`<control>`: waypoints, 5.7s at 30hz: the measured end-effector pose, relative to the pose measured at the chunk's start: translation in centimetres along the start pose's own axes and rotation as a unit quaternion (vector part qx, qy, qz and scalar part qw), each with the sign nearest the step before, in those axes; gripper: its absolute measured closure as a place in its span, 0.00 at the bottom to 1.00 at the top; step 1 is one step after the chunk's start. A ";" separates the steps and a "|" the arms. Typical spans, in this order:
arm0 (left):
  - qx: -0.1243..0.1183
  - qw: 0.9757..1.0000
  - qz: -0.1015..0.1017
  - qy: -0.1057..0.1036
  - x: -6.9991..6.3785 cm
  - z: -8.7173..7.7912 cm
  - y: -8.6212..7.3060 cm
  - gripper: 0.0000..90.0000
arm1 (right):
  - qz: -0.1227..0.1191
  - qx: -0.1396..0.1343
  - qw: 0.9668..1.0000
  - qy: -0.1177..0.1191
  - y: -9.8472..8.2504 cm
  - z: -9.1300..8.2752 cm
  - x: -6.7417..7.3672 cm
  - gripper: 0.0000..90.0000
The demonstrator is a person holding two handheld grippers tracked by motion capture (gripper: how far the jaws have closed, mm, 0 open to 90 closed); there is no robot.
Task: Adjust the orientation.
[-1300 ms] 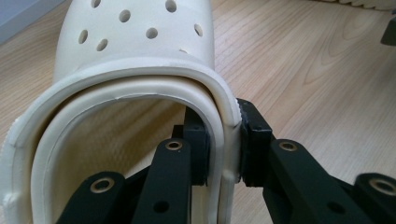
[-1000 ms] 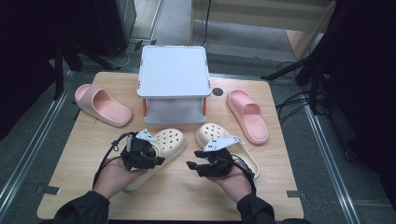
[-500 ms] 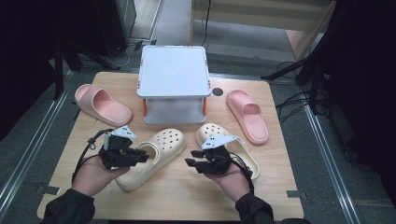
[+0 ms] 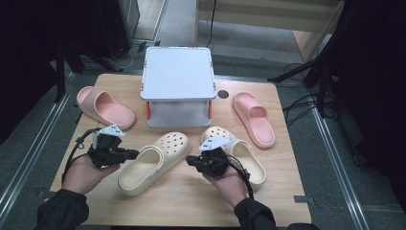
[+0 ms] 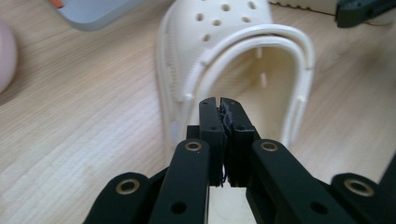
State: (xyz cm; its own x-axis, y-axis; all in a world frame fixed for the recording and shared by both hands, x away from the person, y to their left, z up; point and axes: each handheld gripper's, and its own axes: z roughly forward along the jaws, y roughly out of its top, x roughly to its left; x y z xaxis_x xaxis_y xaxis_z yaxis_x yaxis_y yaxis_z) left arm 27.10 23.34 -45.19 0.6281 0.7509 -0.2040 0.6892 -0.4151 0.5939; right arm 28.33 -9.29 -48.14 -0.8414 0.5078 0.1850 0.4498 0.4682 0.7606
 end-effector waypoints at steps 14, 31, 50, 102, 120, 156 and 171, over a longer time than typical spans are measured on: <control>0.038 0.999 -0.027 0.009 2.8 3.2 -1.5 0.99 | -0.002 0.035 0.999 0.013 0.1 4.7 1.1 1.00; 0.028 0.999 -0.024 -0.032 0.9 3.7 -1.9 0.99 | 0.017 0.039 0.999 -0.010 0.4 5.3 0.1 1.00; 0.038 0.998 -0.008 -0.059 -1.2 5.0 -1.4 0.95 | 0.030 0.037 0.998 -0.038 0.7 4.8 -1.5 0.98; -0.003 0.998 -0.015 -0.067 2.0 3.2 0.8 0.48 | 0.059 0.011 0.997 -0.055 -4.0 -8.5 -4.5 0.72; 0.002 0.997 -0.024 -0.069 2.6 3.4 0.9 0.48 | 0.074 0.048 0.993 -0.082 -5.0 -8.2 -6.5 0.70; 0.004 0.997 -0.018 -0.072 2.3 3.5 0.7 0.49 | 0.098 0.058 0.987 -0.116 -0.7 -1.1 -2.8 0.87; 0.006 0.997 -0.011 -0.073 2.0 3.6 0.6 0.49 | 0.098 0.059 0.988 -0.101 -0.4 0.3 -1.7 0.82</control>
State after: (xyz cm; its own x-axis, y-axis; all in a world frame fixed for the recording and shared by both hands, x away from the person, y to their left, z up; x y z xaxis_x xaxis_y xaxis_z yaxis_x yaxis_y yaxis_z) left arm 30.06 22.73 -48.10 0.6584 0.6777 -0.3274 0.7066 -0.4068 0.5790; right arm 29.70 -10.15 -48.89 -0.6633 0.7252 0.1846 0.6396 0.4213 0.6430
